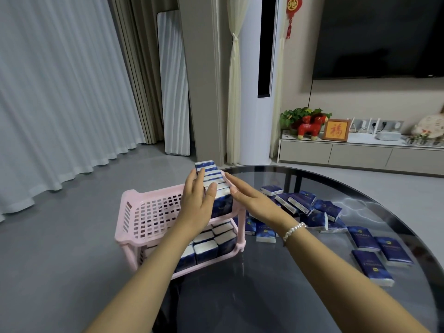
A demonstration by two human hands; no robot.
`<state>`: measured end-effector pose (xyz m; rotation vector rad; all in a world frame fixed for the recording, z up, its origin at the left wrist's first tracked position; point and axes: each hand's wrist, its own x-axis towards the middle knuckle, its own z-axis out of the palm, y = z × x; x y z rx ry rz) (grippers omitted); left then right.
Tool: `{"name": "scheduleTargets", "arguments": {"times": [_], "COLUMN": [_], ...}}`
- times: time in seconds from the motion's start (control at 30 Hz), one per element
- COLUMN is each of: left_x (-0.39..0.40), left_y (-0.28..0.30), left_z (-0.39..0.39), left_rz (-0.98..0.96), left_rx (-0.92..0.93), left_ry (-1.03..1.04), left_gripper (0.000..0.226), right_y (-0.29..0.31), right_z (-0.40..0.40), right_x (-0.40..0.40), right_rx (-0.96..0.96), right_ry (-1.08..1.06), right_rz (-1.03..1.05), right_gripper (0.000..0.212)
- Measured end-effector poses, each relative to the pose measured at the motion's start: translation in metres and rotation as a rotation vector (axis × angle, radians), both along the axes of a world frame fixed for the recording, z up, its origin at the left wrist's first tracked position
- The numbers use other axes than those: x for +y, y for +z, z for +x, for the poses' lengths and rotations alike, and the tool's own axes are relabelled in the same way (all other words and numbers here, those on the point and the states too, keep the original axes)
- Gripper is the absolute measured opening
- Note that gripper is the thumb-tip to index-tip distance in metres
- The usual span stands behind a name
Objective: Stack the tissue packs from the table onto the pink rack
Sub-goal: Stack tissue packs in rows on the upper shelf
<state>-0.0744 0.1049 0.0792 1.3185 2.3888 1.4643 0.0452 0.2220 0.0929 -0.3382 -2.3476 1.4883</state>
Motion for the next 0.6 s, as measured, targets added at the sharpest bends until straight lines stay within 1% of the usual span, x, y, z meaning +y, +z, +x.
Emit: {"name": "scheduleTargets", "arguments": {"times": [0.1, 0.13, 0.2, 0.27, 0.33, 0.37, 0.43, 0.53, 0.6], "left_x": [-0.004, -0.004, -0.005, 0.0, 0.007, 0.013, 0.025, 0.047, 0.061], "left_y": [0.0, 0.0, -0.001, -0.004, -0.01, -0.015, -0.029, -0.054, -0.068], "left_z": [0.017, 0.025, 0.044, 0.064, 0.084, 0.093, 0.107, 0.128, 0.145], "left_rz": [0.095, 0.133, 0.192, 0.205, 0.191, 0.173, 0.138, 0.073, 0.01], "left_rx": [0.242, 0.282, 0.3, 0.283, 0.265, 0.249, 0.206, 0.063, -0.018], "left_ry": [0.087, 0.077, 0.027, -0.036, -0.089, -0.114, -0.157, -0.193, -0.214], "left_gripper": [0.046, 0.046, 0.042, 0.038, 0.043, 0.044, 0.037, 0.023, 0.02], "right_y": [-0.002, -0.005, -0.014, -0.023, -0.033, -0.039, -0.051, -0.073, -0.09], "right_z": [0.015, 0.021, 0.035, 0.054, 0.074, 0.084, 0.105, 0.134, 0.154], "right_x": [-0.011, -0.013, -0.014, -0.013, -0.011, -0.009, -0.005, 0.005, 0.016], "right_rx": [0.115, 0.153, 0.22, 0.273, 0.288, 0.273, 0.229, 0.163, 0.081], "right_ry": [-0.163, -0.228, -0.355, -0.446, -0.506, -0.539, -0.602, -0.702, -0.778], "right_rz": [0.048, 0.047, 0.01, -0.007, 0.012, 0.023, 0.027, 0.074, 0.128], "right_gripper": [0.036, 0.033, 0.027, 0.024, 0.022, 0.022, 0.019, 0.016, 0.018]}}
